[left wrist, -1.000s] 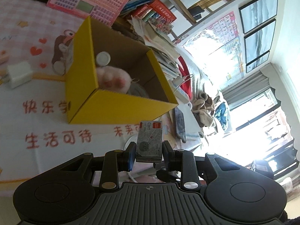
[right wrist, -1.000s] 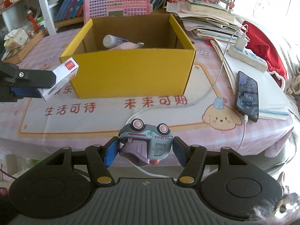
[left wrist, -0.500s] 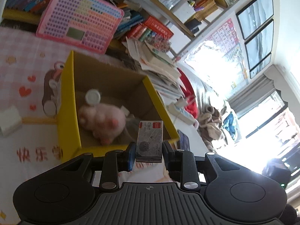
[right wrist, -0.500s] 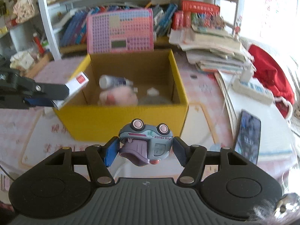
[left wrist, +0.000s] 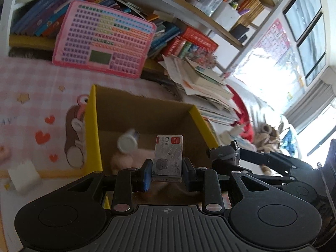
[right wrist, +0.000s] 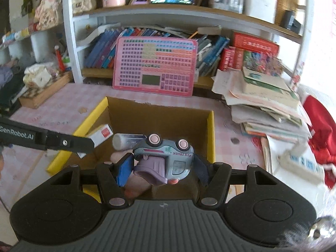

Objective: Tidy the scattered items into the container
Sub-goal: 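Lower the toy car into the box and open the right tool while the left tool releases the card packet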

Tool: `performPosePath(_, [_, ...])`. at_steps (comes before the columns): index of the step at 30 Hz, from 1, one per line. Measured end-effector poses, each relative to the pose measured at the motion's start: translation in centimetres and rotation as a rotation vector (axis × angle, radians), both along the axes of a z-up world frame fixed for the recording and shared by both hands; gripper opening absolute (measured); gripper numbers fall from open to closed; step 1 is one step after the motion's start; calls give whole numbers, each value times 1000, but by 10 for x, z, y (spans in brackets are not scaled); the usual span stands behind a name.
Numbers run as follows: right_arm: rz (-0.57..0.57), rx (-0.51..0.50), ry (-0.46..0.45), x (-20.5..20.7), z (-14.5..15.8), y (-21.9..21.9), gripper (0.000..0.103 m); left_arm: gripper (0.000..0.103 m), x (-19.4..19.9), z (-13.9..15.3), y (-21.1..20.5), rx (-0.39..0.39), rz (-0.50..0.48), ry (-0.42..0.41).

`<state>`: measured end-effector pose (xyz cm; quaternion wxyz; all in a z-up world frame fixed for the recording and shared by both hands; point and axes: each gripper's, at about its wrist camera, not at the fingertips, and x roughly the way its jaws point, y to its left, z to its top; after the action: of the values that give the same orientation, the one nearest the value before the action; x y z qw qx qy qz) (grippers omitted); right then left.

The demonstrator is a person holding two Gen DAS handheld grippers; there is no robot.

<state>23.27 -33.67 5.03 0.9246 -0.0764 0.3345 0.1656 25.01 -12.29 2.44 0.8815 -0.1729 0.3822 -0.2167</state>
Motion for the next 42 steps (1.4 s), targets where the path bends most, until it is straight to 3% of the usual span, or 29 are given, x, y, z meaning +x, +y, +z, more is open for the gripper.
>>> performPosePath(8, [149, -150, 82, 73, -29, 24, 60, 29, 64, -2, -35, 267, -90, -40])
performPosePath(15, [266, -288, 166, 105, -59, 41, 60, 29, 95, -23, -70, 444, -192, -23])
performPosePath(28, [281, -302, 202, 120, -77, 41, 61, 33, 100, -32, -89, 480, -209, -12])
performPosePath(31, [279, -293, 195, 119, -77, 40, 61, 40, 97, -30, -87, 473, -190, -22])
performPosePath(33, [272, -287, 184, 118, -74, 37, 62, 54, 95, -28, -83, 472, -153, -24])
performPosePath(36, [264, -256, 165, 115, -67, 33, 66, 62, 90, -22, -76, 455, -111, -28])
performPosePath(42, [248, -183, 143, 98, -48, 28, 65, 69, 67, -3, -64, 418, -66, -73])
